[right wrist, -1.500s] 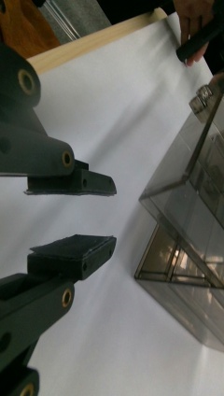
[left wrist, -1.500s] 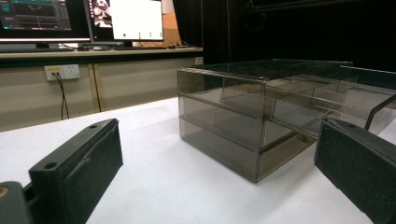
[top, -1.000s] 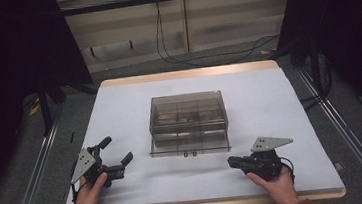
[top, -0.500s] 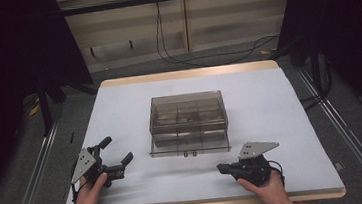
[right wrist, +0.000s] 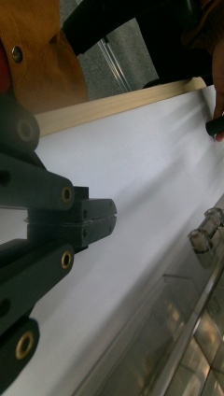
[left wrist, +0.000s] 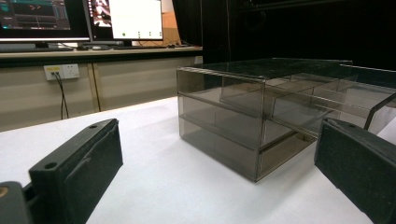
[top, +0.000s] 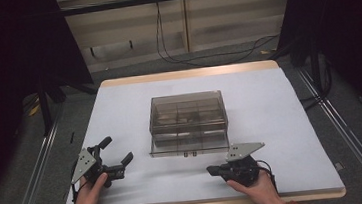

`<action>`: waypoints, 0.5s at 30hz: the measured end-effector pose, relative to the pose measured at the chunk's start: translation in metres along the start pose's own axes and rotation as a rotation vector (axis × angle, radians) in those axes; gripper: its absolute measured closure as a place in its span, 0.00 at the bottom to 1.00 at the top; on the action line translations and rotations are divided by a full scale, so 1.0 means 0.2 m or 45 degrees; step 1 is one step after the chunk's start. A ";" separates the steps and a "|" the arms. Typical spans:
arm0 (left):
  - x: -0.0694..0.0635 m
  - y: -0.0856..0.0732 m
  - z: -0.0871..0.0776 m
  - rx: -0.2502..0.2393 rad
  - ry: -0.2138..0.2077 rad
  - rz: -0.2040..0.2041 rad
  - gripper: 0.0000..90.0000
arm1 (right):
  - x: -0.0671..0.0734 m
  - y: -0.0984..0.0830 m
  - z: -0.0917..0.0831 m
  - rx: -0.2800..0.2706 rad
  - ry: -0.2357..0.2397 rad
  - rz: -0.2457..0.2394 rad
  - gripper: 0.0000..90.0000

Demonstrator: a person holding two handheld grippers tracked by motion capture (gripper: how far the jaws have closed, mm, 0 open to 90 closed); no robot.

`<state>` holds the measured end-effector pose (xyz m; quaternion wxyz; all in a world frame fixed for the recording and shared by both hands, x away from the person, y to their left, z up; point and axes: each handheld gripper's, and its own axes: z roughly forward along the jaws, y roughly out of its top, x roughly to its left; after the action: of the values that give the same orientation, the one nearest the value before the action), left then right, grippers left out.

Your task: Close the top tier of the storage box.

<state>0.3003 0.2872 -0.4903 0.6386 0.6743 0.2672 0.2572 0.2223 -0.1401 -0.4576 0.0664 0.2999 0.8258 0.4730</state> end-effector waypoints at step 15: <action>0.00 0.00 0.00 0.001 0.002 0.004 0.01 | 0.00 0.07 0.07 -0.006 0.029 -0.008 1.00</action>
<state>0.3004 0.2875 -0.4902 0.6378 0.6746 0.2668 0.2588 0.2336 -0.1247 -0.4543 0.0594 0.2916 0.8263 0.4782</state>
